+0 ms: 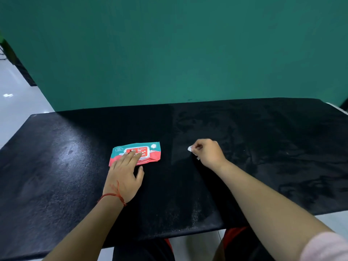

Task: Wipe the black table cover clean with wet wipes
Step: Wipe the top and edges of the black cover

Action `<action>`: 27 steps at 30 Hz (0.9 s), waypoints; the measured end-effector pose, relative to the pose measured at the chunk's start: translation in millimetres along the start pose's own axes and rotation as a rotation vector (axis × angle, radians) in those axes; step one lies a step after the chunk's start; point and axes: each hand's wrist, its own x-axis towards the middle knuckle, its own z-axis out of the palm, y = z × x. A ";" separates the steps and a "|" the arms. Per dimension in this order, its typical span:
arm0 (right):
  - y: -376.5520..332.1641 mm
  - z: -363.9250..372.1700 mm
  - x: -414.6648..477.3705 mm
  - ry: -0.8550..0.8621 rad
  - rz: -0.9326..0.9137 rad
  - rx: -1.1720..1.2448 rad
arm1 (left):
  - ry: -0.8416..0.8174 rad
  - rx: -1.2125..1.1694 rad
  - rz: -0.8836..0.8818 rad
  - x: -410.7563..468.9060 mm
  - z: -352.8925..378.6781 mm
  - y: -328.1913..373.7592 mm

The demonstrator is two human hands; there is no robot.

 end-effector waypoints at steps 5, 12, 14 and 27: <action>-21.0 39.4 27.9 0.016 0.000 0.011 | 0.006 0.000 -0.010 -0.6 -2.2 2.8; -30.4 59.8 -17.2 -0.171 -0.224 -0.032 | -0.026 0.020 -0.023 4.7 -3.6 2.3; -21.6 49.2 -32.2 -0.236 -0.281 -0.032 | -0.033 0.031 -0.035 10.6 -4.0 4.1; -26.9 53.0 -0.6 -0.091 -0.218 -0.064 | -0.003 0.016 -0.283 58.9 16.5 45.9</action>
